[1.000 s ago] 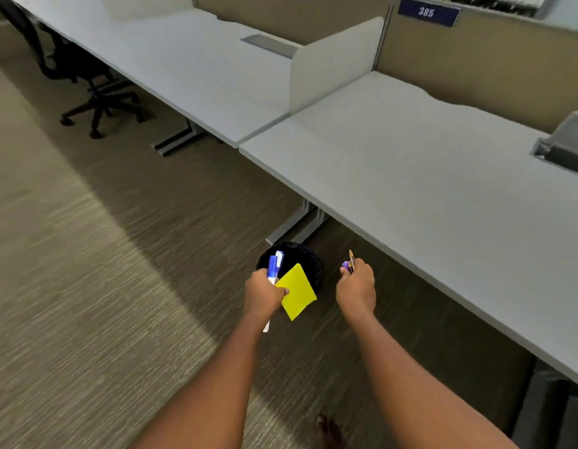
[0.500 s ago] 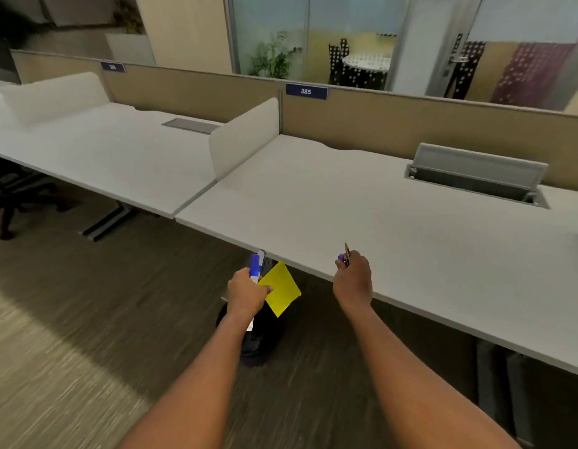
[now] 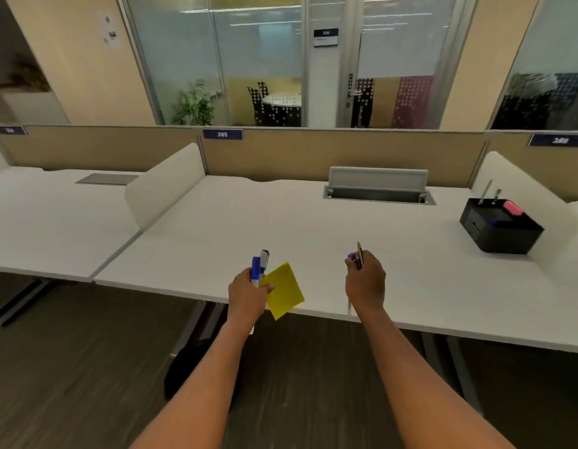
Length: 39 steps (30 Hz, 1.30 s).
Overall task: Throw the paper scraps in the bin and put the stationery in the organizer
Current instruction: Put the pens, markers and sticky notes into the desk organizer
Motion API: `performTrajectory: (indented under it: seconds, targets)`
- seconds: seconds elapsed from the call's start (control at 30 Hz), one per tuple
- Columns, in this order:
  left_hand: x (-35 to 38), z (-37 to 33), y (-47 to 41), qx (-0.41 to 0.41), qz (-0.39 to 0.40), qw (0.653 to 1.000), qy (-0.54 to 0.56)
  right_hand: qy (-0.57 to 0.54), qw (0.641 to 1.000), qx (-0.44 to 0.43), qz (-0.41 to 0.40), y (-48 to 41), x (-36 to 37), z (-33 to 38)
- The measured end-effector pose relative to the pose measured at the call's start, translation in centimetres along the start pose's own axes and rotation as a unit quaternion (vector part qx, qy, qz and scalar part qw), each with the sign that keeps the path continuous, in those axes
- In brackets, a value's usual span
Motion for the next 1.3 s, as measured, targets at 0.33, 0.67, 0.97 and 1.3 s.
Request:
performTrajectory:
  seconds: [0.33, 0.67, 0.97, 1.3]
  targets:
    - [12.9, -9.1, -0.6, 0.051, 0.024, 0.998, 0.013, -0.026, 0.999, -0.003, -0.045, -8.8, -10.3, -4.2]
    - [24.9, -16.2, -1.0, 0.086, 0.029, 0.995, 0.029, -0.039, 0.996, -0.01, -0.074, -17.9, -18.9, -9.3]
    - [32.2, -19.7, -1.6, 0.107, 0.057, 0.992, 0.034, -0.037, 0.994, 0.009, -0.106, -22.9, -23.7, -12.7]
    - [41.1, -22.8, -5.9, 0.127, 0.133, 0.981, 0.063, 0.0, 0.99, 0.034, -0.136, -28.8, -26.0, -14.6]
Point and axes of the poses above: each hand's wrist, its own y-axis away from the middle knuckle, its own x-axis out of the palm, z = x × y, the point moved 9 cm from there along -y, towards the middle knuckle, and after that the axes turned 5 degrees about x, right-handed, at the moved point
